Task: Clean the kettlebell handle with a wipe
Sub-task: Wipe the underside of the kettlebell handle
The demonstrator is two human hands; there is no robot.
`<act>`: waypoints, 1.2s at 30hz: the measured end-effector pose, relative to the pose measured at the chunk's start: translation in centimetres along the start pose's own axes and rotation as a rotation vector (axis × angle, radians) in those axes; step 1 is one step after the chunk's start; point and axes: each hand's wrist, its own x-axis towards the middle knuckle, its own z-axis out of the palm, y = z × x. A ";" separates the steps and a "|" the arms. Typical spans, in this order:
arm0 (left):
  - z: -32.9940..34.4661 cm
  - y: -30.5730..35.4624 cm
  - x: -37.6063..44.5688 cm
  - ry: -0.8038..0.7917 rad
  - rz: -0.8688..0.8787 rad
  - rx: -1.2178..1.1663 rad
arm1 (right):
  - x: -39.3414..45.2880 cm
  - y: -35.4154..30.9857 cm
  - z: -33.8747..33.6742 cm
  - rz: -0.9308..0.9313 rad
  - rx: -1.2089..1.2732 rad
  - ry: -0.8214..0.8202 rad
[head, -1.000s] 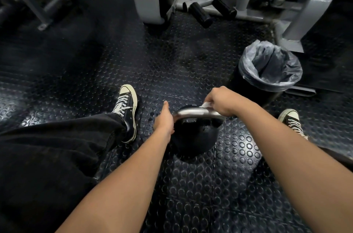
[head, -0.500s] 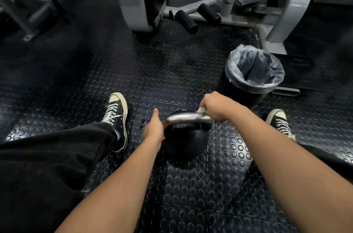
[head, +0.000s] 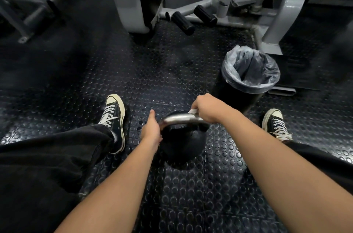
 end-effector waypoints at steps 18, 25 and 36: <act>0.1 -0.2 0.1 0.016 -0.004 0.017 | -5.4 0.0 3.9 0.071 0.014 0.133; 0.0 0.0 -0.7 -0.009 0.001 -0.002 | -3.9 -0.2 3.8 0.072 0.022 0.174; -0.1 0.2 -0.9 -0.005 0.003 0.006 | -4.0 -1.1 4.8 -0.001 -0.059 0.164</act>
